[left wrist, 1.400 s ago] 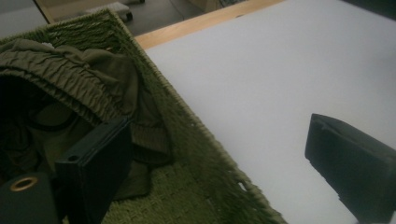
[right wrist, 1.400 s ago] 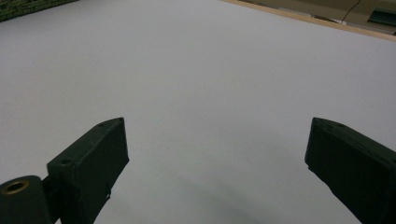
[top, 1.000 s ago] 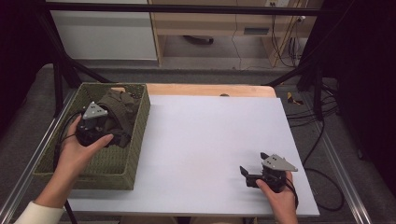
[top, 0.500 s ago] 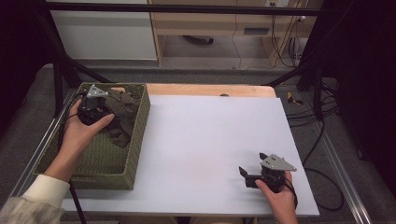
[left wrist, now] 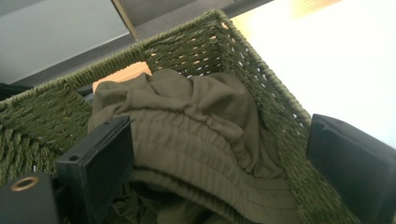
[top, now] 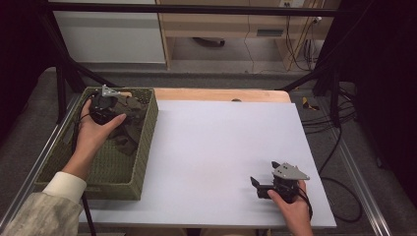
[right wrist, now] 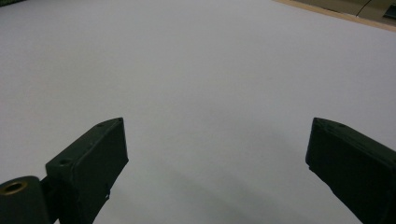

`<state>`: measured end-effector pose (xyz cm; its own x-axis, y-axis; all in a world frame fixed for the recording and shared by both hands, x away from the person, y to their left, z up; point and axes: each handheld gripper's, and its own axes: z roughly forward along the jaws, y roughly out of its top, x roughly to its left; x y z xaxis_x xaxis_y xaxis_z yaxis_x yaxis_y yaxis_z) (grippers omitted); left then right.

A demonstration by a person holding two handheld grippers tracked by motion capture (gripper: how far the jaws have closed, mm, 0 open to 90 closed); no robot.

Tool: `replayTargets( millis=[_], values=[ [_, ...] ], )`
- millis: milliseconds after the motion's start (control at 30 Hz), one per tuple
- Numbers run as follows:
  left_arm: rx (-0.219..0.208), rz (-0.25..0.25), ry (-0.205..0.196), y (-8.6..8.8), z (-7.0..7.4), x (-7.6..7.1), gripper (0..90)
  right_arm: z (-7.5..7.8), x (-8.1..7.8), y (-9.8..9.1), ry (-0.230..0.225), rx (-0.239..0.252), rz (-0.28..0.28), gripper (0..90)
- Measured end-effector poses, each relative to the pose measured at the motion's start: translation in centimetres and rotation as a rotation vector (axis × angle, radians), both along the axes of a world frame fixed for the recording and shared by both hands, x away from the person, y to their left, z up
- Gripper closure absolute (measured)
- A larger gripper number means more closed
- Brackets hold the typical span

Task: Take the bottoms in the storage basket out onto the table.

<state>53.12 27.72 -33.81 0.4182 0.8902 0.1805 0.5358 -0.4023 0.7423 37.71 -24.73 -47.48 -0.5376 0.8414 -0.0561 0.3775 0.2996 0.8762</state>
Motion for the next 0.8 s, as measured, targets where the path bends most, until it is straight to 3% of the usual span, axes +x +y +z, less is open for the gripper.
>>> replayTargets(
  millis=[167, 333, 500, 733, 800],
  values=[
    [-0.028, 0.015, 0.033, 1.5, -0.2, -2.0, 9.8, 0.0, 0.0, 0.1, 0.004, 0.0, 0.005, 5.8],
    [-0.049, 0.019, 0.084, 2.3, -1.2, -2.5, 11.7, 0.0, 0.0, 0.2, 0.004, -0.003, 0.009, 5.8],
    [-0.049, 0.041, 0.159, 2.6, -3.2, -1.1, 11.5, 0.0, 0.0, 0.2, 0.005, 0.001, 0.006, 5.8],
    [-0.055, 0.078, 0.198, 2.5, -5.0, 0.8, 10.9, 0.0, 0.0, 0.0, 0.005, 0.005, 0.008, 5.7],
    [-0.088, 0.101, 0.219, 2.6, -5.8, 1.5, 10.9, 0.0, 0.1, 0.0, 0.005, 0.004, 0.01, 5.7]
  ],
)
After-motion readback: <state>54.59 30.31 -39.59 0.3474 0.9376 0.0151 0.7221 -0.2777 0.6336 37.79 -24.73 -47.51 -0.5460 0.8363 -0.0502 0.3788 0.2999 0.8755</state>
